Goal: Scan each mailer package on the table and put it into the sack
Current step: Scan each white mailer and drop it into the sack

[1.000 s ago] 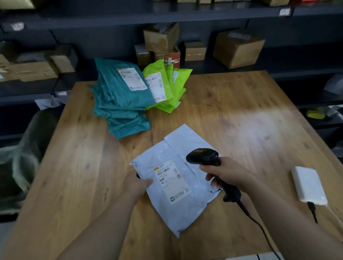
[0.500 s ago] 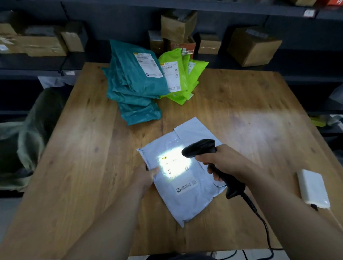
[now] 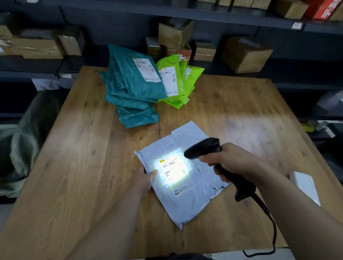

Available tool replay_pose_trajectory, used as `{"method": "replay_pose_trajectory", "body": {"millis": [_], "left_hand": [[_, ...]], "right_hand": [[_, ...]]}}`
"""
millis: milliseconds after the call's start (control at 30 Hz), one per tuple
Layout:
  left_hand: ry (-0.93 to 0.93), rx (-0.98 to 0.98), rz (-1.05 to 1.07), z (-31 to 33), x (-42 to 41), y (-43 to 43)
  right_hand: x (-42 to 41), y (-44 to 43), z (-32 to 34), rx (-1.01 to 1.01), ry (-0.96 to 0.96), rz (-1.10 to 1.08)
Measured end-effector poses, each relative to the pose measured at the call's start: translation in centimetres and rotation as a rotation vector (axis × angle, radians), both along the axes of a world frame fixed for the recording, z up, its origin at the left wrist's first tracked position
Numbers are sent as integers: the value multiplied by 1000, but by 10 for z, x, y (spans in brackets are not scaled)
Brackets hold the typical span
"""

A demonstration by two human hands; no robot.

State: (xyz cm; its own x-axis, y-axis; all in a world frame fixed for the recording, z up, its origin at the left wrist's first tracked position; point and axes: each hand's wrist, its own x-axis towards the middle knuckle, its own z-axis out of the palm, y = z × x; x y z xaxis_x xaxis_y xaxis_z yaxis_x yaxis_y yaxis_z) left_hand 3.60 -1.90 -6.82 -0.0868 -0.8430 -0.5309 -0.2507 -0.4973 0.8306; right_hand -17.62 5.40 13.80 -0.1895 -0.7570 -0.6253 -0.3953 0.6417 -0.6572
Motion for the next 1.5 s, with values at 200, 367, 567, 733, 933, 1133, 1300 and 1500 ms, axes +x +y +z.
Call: {"method": "replay_pose_trajectory", "body": {"millis": [200, 367, 567, 733, 933, 1133, 1300, 1500], "left_hand": [[-18, 2, -3, 2, -1, 2], [-30, 4, 5, 2, -2, 3], [-59, -21, 32, 7, -7, 9], [-86, -46, 40, 10, -12, 13], [-112, -73, 81, 13, -17, 19], [-128, -85, 144, 11, -19, 25], [-109, -81, 186, 10, -23, 27], [-98, -64, 220, 12, -23, 30]], "right_hand": [[-3, 5, 2, 5, -7, -24], [-4, 7, 0, 1, -12, -22], [-9, 7, -2, 2, -28, -1], [-17, 7, -1, 3, -45, 34], [-31, 5, -2, 1, -82, 54], [-35, 1, -7, -11, -97, 91], [-39, -2, -9, 5, -96, 114], [-42, -6, -9, -10, -96, 126]]}}
